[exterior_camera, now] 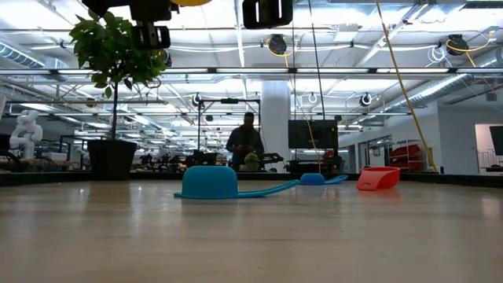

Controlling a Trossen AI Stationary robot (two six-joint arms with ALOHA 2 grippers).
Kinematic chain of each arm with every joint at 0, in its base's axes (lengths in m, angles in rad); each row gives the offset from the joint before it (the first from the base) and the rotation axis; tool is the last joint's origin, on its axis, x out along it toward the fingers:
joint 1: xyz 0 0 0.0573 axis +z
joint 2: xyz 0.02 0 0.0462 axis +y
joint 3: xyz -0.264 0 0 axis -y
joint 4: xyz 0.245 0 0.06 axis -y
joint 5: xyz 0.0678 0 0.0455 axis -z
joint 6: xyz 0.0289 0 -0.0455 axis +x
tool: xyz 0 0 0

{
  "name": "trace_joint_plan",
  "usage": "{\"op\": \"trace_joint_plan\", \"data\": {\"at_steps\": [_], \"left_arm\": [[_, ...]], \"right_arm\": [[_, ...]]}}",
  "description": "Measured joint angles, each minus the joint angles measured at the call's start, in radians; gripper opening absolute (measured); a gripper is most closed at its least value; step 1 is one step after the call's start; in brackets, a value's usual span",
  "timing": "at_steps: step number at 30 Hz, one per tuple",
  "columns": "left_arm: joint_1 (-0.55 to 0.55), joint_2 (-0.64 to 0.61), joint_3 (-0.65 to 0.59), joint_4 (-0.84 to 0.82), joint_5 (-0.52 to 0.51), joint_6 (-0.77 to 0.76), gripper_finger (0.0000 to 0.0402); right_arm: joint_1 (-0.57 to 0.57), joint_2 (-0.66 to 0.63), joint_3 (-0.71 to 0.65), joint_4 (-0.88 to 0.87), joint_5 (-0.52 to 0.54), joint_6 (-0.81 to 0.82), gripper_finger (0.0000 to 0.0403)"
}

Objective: Nest measuring cups in basket
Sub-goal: Stack the yellow measuring cup on top of the dark blue measuring cup in the white bin

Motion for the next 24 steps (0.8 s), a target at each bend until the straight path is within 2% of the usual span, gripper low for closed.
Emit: {"op": "trace_joint_plan", "data": {"at_steps": [24], "left_arm": [[0.000, 0.004, 0.000, -0.002, -0.013, 0.028, 0.0161]], "right_arm": [[-0.011, 0.000, 0.000, 0.000, 0.023, -0.036, 0.0000]]}}
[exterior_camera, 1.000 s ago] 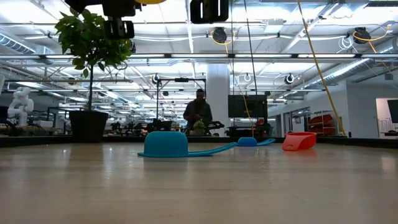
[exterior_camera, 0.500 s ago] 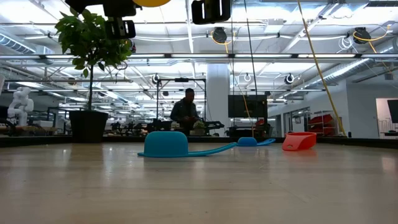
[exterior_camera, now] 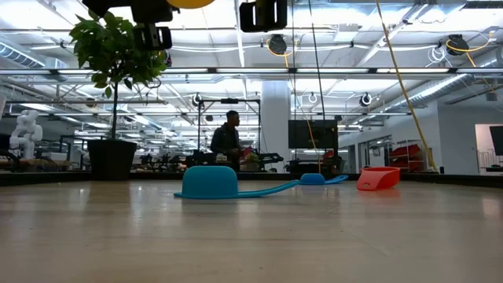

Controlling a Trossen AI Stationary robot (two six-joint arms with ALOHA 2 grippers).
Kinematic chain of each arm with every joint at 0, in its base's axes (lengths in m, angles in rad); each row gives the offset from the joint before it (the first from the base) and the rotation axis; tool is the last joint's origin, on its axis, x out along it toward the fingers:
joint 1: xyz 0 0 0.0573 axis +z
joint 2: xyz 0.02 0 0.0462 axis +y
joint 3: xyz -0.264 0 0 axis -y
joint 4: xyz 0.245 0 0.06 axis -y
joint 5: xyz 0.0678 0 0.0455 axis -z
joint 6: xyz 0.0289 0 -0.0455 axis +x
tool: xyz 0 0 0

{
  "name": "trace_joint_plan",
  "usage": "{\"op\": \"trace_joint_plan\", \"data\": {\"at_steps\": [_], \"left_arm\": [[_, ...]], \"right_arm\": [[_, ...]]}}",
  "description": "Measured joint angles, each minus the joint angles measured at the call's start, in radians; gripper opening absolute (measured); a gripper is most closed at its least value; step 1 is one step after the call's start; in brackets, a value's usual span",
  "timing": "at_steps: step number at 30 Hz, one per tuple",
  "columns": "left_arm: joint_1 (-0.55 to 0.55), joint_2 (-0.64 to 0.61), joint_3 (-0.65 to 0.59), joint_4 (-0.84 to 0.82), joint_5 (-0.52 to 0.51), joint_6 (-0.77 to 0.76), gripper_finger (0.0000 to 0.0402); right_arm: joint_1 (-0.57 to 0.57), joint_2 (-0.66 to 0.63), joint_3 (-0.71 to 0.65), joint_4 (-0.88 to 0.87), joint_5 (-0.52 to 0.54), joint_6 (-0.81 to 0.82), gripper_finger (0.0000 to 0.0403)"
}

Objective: Nest measuring cups in basket
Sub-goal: Stack the yellow measuring cup on top of the dark blue measuring cup in the white bin

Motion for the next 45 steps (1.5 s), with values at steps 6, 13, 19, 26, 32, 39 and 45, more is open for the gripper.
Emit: {"op": "trace_joint_plan", "data": {"at_steps": [6, 13, 19, 26, 32, 39, 45], "left_arm": [[0.000, 0.000, 0.000, -0.003, -0.019, 0.000, 0.0158], [0.001, 0.000, 0.000, -0.005, -0.067, 0.000, 0.0097], [0.000, 0.000, 0.000, -0.003, -0.066, 0.001, 0.0026], [0.000, -0.001, 0.000, 0.003, -0.059, 0.000, 0.0015], [-0.001, -0.010, 0.000, 0.001, -0.055, -0.039, 0.0008], [-0.037, -0.049, 0.001, -0.046, -0.114, -0.087, 0.0005], [-0.137, -0.127, 0.001, -0.212, -0.318, -0.127, 0.0004]], "right_arm": [[-0.024, 0.000, 0.000, -0.006, 0.000, -0.029, 0.0000], [-0.038, 0.000, 0.000, -0.010, -0.012, -0.056, 0.0000], [-0.038, 0.000, 0.000, -0.010, -0.022, -0.063, 0.0000], [-0.038, 0.000, -0.001, -0.018, -0.024, -0.097, 0.0002], [-0.039, 0.000, -0.001, 0.008, 0.002, -0.092, 0.0059], [-0.059, 0.000, -0.001, 0.007, -0.007, -0.091, 0.0157], [-0.109, 0.000, -0.001, -0.005, -0.065, -0.113, 0.0202]]}}
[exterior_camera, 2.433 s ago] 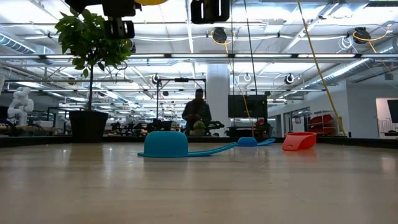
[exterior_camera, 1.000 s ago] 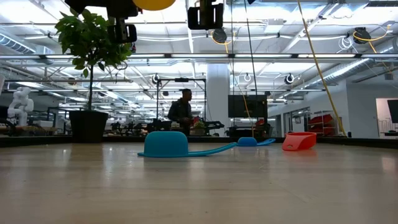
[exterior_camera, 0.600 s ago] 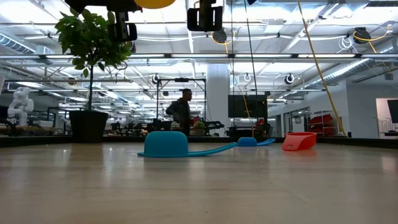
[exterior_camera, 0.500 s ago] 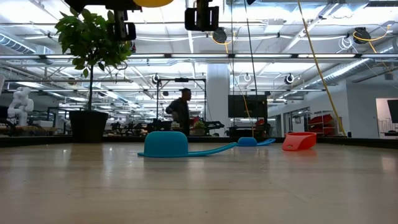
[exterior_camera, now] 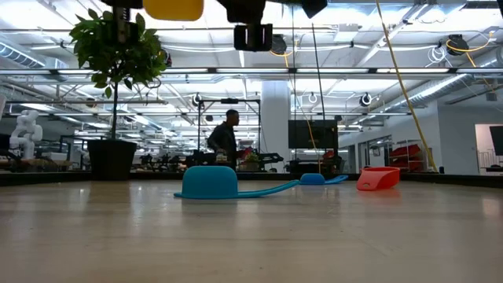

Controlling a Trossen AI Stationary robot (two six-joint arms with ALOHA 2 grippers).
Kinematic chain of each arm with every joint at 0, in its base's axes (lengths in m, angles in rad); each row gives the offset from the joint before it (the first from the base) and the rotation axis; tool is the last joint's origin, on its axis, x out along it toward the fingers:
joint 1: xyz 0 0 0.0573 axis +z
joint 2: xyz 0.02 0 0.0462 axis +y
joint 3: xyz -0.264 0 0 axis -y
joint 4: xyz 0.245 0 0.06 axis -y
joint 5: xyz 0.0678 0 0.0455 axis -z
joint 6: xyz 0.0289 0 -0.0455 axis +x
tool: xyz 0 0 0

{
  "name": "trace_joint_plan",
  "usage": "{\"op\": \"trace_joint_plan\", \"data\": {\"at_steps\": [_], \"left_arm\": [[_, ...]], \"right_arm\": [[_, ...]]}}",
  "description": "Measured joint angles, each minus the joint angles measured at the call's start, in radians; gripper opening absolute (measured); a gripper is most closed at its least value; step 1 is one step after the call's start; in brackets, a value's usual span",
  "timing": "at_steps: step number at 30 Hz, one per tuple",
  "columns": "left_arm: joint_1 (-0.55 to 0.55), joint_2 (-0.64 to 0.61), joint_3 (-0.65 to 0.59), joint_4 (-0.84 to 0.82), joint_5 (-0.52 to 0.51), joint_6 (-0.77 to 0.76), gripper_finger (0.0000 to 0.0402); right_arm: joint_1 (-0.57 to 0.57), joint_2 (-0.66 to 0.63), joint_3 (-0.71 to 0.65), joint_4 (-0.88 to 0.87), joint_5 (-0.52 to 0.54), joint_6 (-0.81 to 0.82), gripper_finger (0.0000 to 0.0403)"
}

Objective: Nest measuring cups in basket
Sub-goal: Stack the yellow measuring cup on top of the dark blue measuring cup in the white bin

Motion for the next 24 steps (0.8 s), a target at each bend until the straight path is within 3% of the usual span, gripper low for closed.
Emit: {"op": "trace_joint_plan", "data": {"at_steps": [4, 13, 24], "left_arm": [[-0.083, -0.061, 0.000, -0.043, -0.143, -0.081, 0.0003], [-0.324, -0.178, 0.000, -0.169, -0.579, -0.286, 0.0003], [-0.636, -0.161, 0.000, -0.215, -0.962, -0.565, 0.0003]], "right_arm": [[-0.039, 0.000, 0.000, 0.000, -0.060, -0.027, 0.0207], [-0.137, 0.000, 0.001, 0.007, -0.206, -0.064, 0.0208], [-0.210, 0.000, 0.002, 0.006, -0.264, -0.085, 0.0208]]}}
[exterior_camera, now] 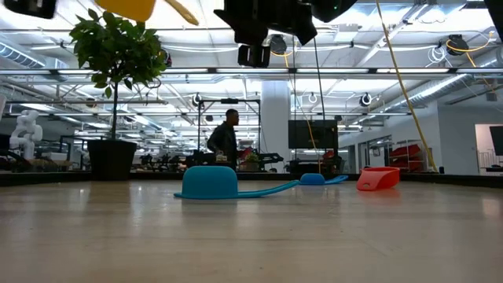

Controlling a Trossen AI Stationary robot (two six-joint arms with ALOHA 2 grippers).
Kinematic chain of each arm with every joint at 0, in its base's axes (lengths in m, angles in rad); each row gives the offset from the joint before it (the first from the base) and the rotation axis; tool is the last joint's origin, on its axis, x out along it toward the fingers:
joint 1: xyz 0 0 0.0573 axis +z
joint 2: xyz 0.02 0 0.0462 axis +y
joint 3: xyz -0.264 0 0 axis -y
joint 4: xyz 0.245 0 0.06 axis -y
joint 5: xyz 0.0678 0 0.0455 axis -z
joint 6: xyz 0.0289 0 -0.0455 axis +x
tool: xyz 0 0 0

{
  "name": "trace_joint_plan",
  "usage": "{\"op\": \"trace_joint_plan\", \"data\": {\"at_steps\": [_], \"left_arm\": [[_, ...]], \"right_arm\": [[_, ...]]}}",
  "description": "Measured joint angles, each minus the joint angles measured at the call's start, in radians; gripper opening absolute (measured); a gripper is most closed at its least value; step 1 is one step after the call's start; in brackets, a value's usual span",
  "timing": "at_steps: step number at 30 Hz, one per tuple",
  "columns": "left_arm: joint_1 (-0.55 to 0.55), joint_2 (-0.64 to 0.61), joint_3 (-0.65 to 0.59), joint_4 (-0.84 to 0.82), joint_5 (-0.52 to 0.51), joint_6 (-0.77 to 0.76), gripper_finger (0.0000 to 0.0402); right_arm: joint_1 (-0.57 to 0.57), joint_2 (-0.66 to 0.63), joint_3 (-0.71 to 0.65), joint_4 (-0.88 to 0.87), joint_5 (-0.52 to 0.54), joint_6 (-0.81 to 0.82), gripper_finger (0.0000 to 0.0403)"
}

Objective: Nest measuring cups in basket
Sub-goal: Stack the yellow measuring cup on top of the dark blue measuring cup in the white bin

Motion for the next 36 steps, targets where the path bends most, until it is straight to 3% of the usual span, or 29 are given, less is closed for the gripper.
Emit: {"op": "trace_joint_plan", "data": {"at_steps": [8, 17, 23, 26, 36], "left_arm": [[-0.311, 0.094, 0.000, -0.056, -0.273, -0.325, 0.0003], [-0.594, 0.209, 0.000, -0.202, -0.328, -0.740, 0.0003], [-0.683, 0.207, 0.000, -0.171, -0.345, -0.742, 0.0006], [-0.724, 0.189, 0.000, -0.191, -0.292, -0.747, 0.0004], [-0.783, -0.017, 0.000, -0.490, -0.303, -0.743, 0.0004]], "right_arm": [[-0.020, 0.000, 0.000, 0.000, 0.000, -0.019, 0.0208], [-0.022, 0.000, 0.000, 0.000, -0.001, -0.041, 0.0208], [-0.020, 0.000, 0.000, -0.001, 0.005, -0.033, 0.0208], [-0.014, 0.000, 0.000, -0.001, 0.008, -0.021, 0.0208], [-0.006, -0.001, 0.000, -0.001, 0.062, -0.007, 0.0208]]}}
